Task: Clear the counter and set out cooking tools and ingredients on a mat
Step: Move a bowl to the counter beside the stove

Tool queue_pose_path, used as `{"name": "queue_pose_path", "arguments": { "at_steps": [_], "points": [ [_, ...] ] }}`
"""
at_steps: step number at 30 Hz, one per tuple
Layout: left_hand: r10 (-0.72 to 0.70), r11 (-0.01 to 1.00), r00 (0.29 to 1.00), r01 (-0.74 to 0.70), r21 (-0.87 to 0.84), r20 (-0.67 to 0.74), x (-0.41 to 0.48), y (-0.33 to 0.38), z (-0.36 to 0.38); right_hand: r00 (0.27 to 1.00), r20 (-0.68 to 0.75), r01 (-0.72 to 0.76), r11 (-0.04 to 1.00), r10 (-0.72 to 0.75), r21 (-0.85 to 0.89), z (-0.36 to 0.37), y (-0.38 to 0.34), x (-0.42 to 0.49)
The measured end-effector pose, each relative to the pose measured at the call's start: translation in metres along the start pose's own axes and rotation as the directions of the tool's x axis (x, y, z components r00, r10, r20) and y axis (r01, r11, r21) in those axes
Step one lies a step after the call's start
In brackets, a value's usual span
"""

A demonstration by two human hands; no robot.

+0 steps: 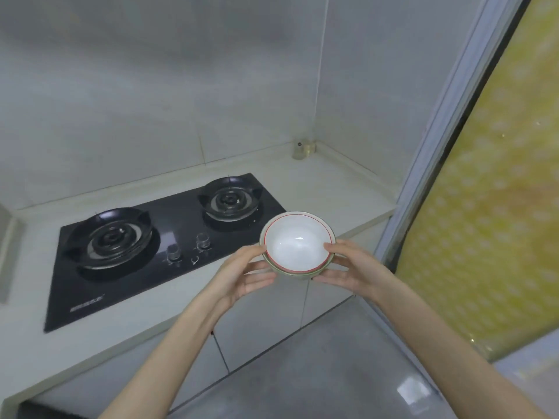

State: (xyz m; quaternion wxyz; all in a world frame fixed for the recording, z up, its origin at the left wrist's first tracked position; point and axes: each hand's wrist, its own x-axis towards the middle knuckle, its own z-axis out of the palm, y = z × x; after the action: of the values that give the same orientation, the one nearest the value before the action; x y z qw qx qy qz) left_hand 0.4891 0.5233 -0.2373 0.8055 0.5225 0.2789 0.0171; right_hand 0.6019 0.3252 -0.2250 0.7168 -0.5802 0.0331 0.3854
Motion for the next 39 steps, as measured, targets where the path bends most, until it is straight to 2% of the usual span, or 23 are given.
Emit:
{"name": "queue_pose_path", "arguments": {
  "at_steps": [5, 18, 24, 29, 39],
  "points": [
    [-0.019, 1.000, 1.000, 0.019, 0.018, 0.008, 0.077, 0.020, 0.033, 1.000, 0.007, 0.004, 1.000, -0.004, 0.003, -0.031, -0.046, 0.064],
    [-0.158, 0.986, 0.986, 0.155, 0.056, 0.052, 0.305, 0.057, 0.071, 0.990, -0.096, -0.105, 0.994, 0.107, 0.024, -0.085, -0.130, 0.265],
    [-0.215, 0.976, 0.976, 0.214, 0.026, 0.035, 0.388, 0.072, 0.095, 0.981, -0.172, -0.091, 0.996, 0.088, -0.009, -0.106, -0.158, 0.343],
    [-0.232, 0.972, 0.972, 0.233, -0.007, 0.046, 0.452, 0.082, 0.118, 0.987, -0.151, -0.060, 0.997, 0.052, -0.048, -0.129, -0.184, 0.404],
    [-0.232, 0.969, 0.971, 0.226, -0.105, -0.060, 0.572, 0.092, 0.152, 0.991, -0.095, -0.101, 0.988, 0.090, -0.117, -0.166, -0.236, 0.540]
  ]
}}
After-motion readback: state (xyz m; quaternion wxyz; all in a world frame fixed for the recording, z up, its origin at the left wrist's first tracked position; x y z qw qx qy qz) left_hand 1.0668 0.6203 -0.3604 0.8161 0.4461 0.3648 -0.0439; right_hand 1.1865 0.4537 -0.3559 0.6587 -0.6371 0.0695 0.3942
